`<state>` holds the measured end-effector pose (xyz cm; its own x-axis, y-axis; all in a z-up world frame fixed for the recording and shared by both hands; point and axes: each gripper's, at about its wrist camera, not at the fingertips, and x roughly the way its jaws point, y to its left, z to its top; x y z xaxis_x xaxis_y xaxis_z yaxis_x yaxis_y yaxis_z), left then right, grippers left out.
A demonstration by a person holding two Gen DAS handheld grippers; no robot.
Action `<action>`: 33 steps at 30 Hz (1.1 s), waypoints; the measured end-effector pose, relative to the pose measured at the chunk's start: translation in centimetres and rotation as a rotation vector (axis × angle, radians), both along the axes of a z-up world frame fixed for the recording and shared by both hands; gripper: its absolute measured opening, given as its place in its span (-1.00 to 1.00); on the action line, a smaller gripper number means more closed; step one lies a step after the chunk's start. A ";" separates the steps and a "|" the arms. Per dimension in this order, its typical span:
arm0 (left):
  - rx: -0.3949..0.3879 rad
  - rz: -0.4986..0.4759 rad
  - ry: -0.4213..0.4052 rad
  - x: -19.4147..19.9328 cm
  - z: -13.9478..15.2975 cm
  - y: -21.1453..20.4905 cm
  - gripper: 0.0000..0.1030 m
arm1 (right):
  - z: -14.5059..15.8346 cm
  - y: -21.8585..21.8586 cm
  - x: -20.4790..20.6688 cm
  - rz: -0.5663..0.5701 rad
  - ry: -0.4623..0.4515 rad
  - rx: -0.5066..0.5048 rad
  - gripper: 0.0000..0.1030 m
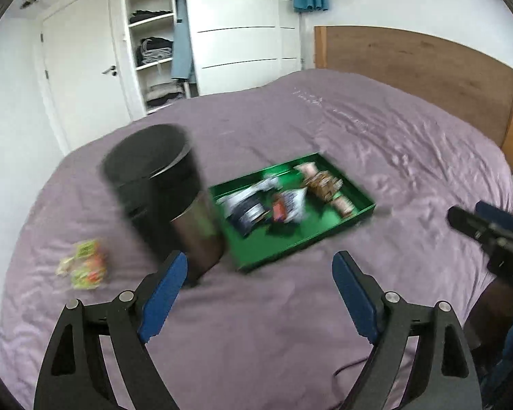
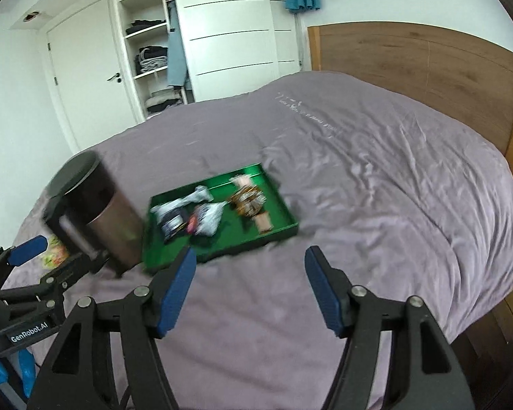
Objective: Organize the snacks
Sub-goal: 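Withdraw both open tools from the tray toward the last snacks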
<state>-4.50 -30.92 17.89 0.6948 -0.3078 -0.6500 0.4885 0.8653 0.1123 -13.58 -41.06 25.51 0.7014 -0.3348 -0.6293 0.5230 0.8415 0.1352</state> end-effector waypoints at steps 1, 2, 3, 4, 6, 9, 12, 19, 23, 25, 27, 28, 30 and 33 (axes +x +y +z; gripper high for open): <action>0.013 0.010 -0.010 -0.6 0.1 1.1 0.61 | 0.3 1.3 -0.4 0.009 0.001 0.005 0.97; 0.019 0.024 -0.019 -1.1 0.4 2.6 0.61 | 0.7 2.5 -0.6 0.025 -0.001 0.005 0.97; 0.014 0.041 -0.028 -1.6 0.9 4.3 0.61 | 1.1 3.4 -0.8 0.037 -0.003 0.001 0.97; 0.006 0.055 -0.036 -1.9 1.3 5.8 0.61 | 1.8 4.9 -0.8 0.054 -0.009 -0.011 0.97; -0.013 0.095 -0.059 -2.4 2.4 9.4 0.61 | 2.9 7.6 -0.6 0.094 -0.020 -0.023 0.97; -0.033 0.158 -0.085 -2.6 3.8 14.9 0.61 | 4.5 11.9 0.7 0.163 -0.042 -0.049 0.97; -0.025 0.231 -0.119 -2.2 4.6 20.1 0.64 | 5.4 16.2 3.1 0.257 -0.045 -0.064 0.97; 0.005 0.420 -0.104 1.7 2.6 31.1 0.80 | 4.0 26.0 11.3 0.521 0.011 -0.067 1.00; 0.022 0.487 -0.023 6.1 -1.0 35.3 0.80 | 1.2 29.1 17.2 0.582 0.052 -0.010 1.00; 0.022 0.497 0.013 7.9 -2.7 36.6 0.80 | -0.7 30.4 20.4 0.600 0.085 0.024 1.00; 0.019 0.494 0.047 10.3 -4.5 37.4 0.80 | -2.9 31.5 24.1 0.622 0.120 0.046 1.00; 0.016 0.491 0.057 11.3 -5.3 37.4 0.80 | -3.6 31.9 25.5 0.630 0.134 0.047 1.00; 0.011 0.485 0.082 13.8 -6.9 37.7 0.80 | -5.5 32.5 29.0 0.640 0.165 0.050 1.00; 0.000 0.457 0.117 17.8 -9.1 37.7 0.80 | -7.3 32.3 33.0 0.622 0.190 0.064 1.00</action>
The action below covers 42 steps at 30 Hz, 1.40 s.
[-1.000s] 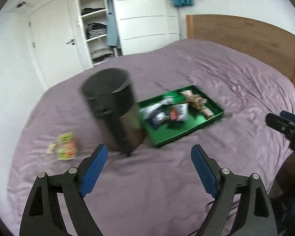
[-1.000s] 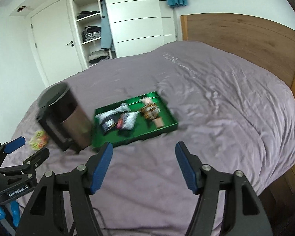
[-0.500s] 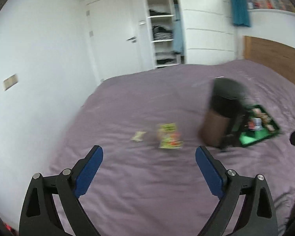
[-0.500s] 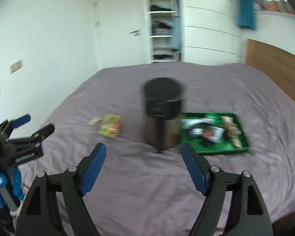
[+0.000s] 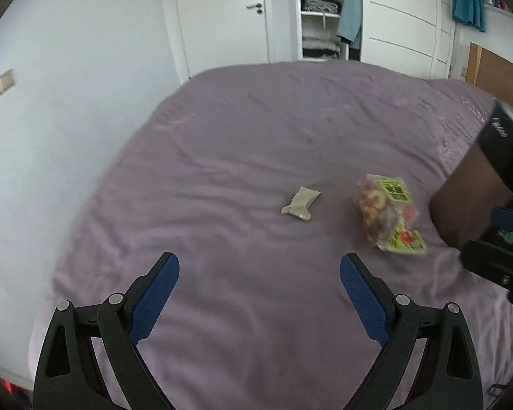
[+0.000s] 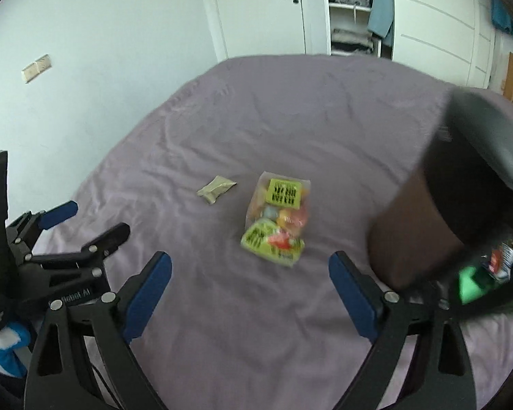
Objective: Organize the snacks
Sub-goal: 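Withdraw both open tools from the tray toward the last snacks, then grasp the beige sachet with the left tool while the right grasps the fruit-candy bag, then carry the beige sachet and fruit-candy bag with both tools over the green tray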
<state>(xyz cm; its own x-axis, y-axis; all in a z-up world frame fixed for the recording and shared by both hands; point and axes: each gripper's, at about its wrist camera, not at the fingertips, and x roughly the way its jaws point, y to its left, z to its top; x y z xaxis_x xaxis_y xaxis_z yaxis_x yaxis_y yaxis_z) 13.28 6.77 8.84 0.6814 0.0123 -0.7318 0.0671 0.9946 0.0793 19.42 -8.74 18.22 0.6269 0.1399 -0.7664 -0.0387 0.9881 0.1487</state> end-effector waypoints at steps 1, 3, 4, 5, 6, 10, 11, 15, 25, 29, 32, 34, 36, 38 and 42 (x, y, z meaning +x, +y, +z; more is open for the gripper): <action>-0.002 -0.018 0.007 1.2 -0.5 -0.2 0.80 | -0.8 -0.4 1.6 -0.018 0.014 0.008 1.00; -0.004 -0.060 0.024 3.6 -1.8 -1.0 0.80 | -2.1 -1.2 3.9 -0.041 0.036 0.022 1.00; -0.005 -0.074 0.034 4.7 -2.3 -1.3 0.80 | -2.6 -1.4 4.8 -0.048 0.044 0.024 1.00; -0.010 -0.088 0.047 6.0 -3.0 -1.6 0.80 | -3.3 -1.7 5.9 -0.054 0.060 0.027 1.00; -0.014 -0.101 0.062 7.1 -3.7 -1.9 0.80 | -4.0 -1.9 6.9 -0.058 0.076 0.028 1.00; -0.008 -0.137 0.088 10.4 -5.8 -2.7 0.79 | -6.9 -2.2 9.5 -0.048 0.133 0.022 1.00; -0.010 -0.149 0.102 11.2 -6.4 -2.9 0.77 | -7.4 -2.2 9.9 -0.044 0.142 0.016 1.00; -0.026 -0.163 0.144 13.0 -8.2 -3.0 0.55 | -8.9 -2.3 10.9 -0.040 0.163 0.017 1.00; -0.041 -0.190 0.191 14.8 -9.5 -3.2 -0.53 | -10.9 -1.8 12.5 -0.010 0.201 0.074 0.99; -0.036 -0.195 0.200 15.3 -9.5 -3.5 -0.60 | -11.0 -1.5 12.5 -0.007 0.192 0.069 0.56; -0.063 -0.179 0.201 15.2 -9.1 -3.2 -0.60 | -10.5 -1.7 12.3 -0.005 0.185 0.086 0.36; -0.083 -0.160 0.194 14.9 -8.5 -2.8 -0.60 | -9.6 -1.6 11.6 0.004 0.170 0.074 0.33; -0.080 -0.147 0.188 14.2 -7.8 -2.6 -0.60 | -8.8 -1.7 10.8 0.008 0.162 0.074 0.33; -0.079 -0.141 0.181 13.5 -7.0 -2.6 -0.60 | -7.7 -1.4 10.0 0.014 0.149 0.073 0.33; -0.073 -0.130 0.169 11.0 -5.2 -2.3 -0.61 | -5.7 -1.2 7.7 0.035 0.129 0.073 0.33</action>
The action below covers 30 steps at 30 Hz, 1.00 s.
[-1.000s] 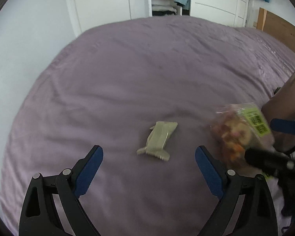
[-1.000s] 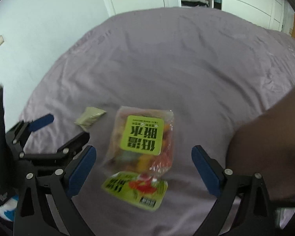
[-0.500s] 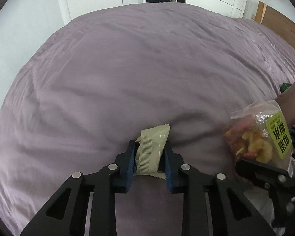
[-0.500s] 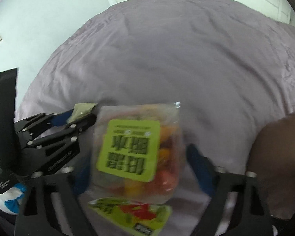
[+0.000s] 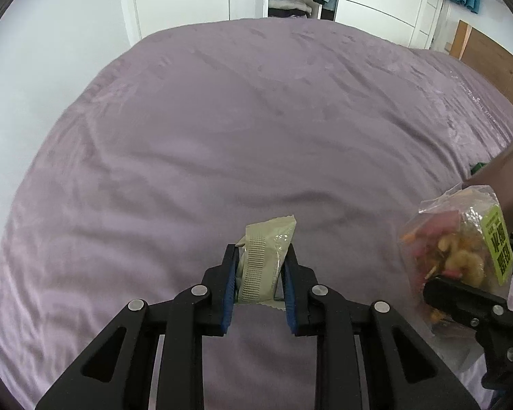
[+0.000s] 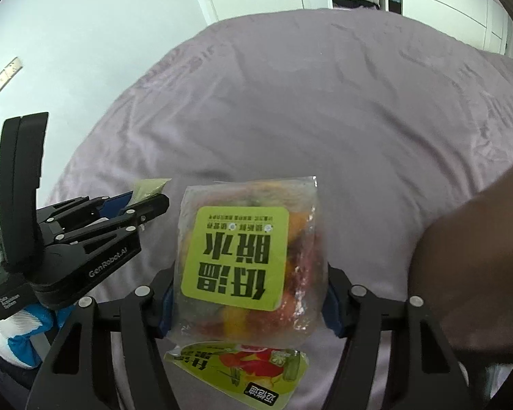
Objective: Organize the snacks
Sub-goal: 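Carry the beige sachet and fruit-candy bag with both tools over the green tray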
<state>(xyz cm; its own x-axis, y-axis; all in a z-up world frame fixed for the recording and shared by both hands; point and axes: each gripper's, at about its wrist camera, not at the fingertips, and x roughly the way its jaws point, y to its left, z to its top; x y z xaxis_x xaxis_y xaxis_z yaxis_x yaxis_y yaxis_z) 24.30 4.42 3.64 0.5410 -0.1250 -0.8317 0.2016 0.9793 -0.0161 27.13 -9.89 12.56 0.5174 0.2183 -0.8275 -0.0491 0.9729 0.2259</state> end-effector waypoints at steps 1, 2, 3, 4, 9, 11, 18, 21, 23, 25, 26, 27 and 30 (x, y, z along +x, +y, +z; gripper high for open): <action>-0.001 0.002 -0.001 -0.6 0.4 0.0 -0.60 | 0.7 0.3 -0.9 0.010 -0.004 -0.001 0.33; -0.002 0.007 -0.002 -1.2 0.8 0.1 -0.60 | 1.1 0.4 -1.5 0.019 -0.005 -0.003 0.33; -0.004 0.012 -0.001 -2.0 1.2 0.2 -0.60 | 1.6 0.7 -2.5 0.035 -0.003 -0.012 0.33; -0.005 0.016 0.000 -2.7 1.5 0.4 -0.60 | 2.0 1.0 -3.1 0.048 -0.001 -0.019 0.33; -0.009 0.024 0.011 -7.0 2.7 0.7 -0.60 | 2.8 2.9 -8.3 0.122 0.023 -0.033 0.33; -0.011 0.014 0.018 -8.6 3.1 0.3 -0.60 | 2.9 3.3 -10.6 0.142 0.032 -0.041 0.33; -0.009 -0.039 0.031 -15.3 4.3 -2.2 -0.60 | 3.1 2.1 -18.6 0.160 0.056 -0.067 0.33; -0.008 -0.078 0.026 -18.3 4.9 -3.9 -0.60 | 3.1 0.6 -21.7 0.134 0.055 -0.072 0.33; -0.006 -0.106 0.027 -19.9 5.2 -5.2 -0.60 | 3.3 -1.0 -23.7 0.102 0.049 -0.068 0.33; 0.003 -0.146 0.023 -21.5 5.7 -7.0 -0.60 | 3.5 -2.8 -25.4 0.069 0.040 -0.064 0.33; 0.007 -0.167 0.024 -22.4 5.8 -8.0 -0.60 | 3.6 -3.9 -26.3 0.050 0.033 -0.062 0.33; 0.012 -0.194 0.023 -23.2 5.9 -9.4 -0.60 | 3.6 -4.9 -27.1 0.032 0.027 -0.062 0.33; 0.017 -0.268 0.028 -25.3 6.1 -13.2 -0.60 | 4.0 -8.0 -29.4 -0.036 0.005 -0.054 0.33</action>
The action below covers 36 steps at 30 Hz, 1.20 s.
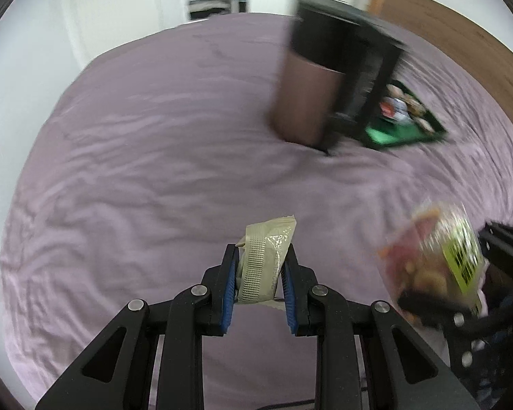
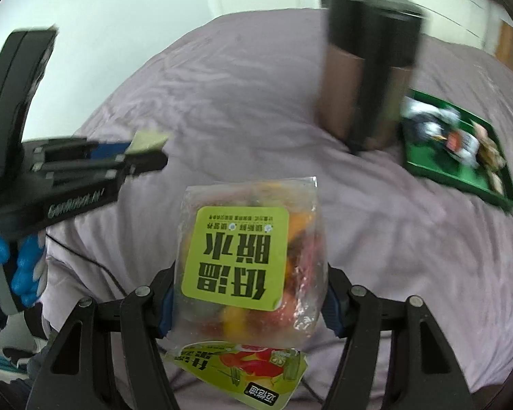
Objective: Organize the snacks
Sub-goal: 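Carry the beige sachet and fruit-candy bag with both tools over the green tray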
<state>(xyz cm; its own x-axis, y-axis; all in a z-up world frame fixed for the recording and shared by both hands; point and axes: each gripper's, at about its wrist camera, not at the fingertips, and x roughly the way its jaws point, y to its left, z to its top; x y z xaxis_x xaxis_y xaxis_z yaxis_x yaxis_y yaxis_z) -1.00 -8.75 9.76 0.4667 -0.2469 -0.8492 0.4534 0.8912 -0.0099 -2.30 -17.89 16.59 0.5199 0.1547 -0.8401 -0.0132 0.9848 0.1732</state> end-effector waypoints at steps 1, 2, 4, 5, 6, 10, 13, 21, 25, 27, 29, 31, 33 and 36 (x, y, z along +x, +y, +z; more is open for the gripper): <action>0.004 -0.025 0.000 -0.6 0.0 -1.4 -0.60 | 0.0 -0.9 -0.3 -0.018 -0.006 0.002 0.33; 0.008 -0.052 0.002 -1.1 0.2 -2.9 -0.60 | 0.2 -2.5 -1.1 -0.048 -0.017 0.003 0.33; 0.010 -0.096 0.007 -1.8 0.5 -5.6 -0.60 | 0.6 -4.7 -2.0 -0.092 -0.034 0.006 0.33; 0.011 -0.119 0.009 -2.1 0.5 -7.1 -0.60 | 0.8 -5.9 -2.6 -0.116 -0.043 0.007 0.33; 0.011 -0.144 0.012 -2.4 0.7 -8.7 -0.60 | 0.9 -6.7 -3.1 -0.133 -0.049 0.006 0.33; 0.010 -0.219 0.015 -2.9 1.3 -14.3 -0.60 | 1.1 -11.7 -4.5 -0.228 -0.074 0.010 0.33; 0.010 -0.251 0.018 -2.4 1.6 -17.7 -0.60 | 1.2 -15.2 -4.6 -0.283 -0.086 0.003 0.33; 0.002 -0.210 0.006 3.7 1.3 -25.6 -0.60 | 1.4 -24.2 -1.7 -0.380 -0.111 -0.017 0.33; -0.007 -0.154 -0.016 7.4 0.8 -28.4 -0.60 | 1.0 -27.5 0.9 -0.402 -0.113 -0.026 0.33; -0.004 -0.131 -0.043 9.1 0.4 -29.8 -0.60 | 0.7 -28.7 2.2 -0.410 -0.116 -0.030 0.33; 0.000 -0.115 -0.056 10.5 -0.3 -30.8 -0.60 | 0.2 -30.0 4.0 -0.411 -0.116 -0.033 0.33; 0.009 -0.094 -0.061 12.0 -1.3 -31.7 -0.60 | -0.5 -31.1 5.7 -0.407 -0.111 -0.045 0.33; 0.017 -0.073 -0.054 13.5 -2.7 -32.4 -0.60 | -1.4 -31.9 7.2 -0.408 -0.104 -0.053 0.33; 0.028 -0.051 -0.031 15.2 -4.6 -32.9 -0.60 | -3.0 -33.0 9.2 -0.414 -0.083 -0.047 0.34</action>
<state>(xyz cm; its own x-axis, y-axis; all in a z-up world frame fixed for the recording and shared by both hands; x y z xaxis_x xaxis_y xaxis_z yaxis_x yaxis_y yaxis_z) 14.23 -41.64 5.14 0.4805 -0.2477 -0.8413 0.4983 0.8665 0.0295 6.92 -50.93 13.60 0.5961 -0.1189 -0.7940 0.3735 0.9165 0.1432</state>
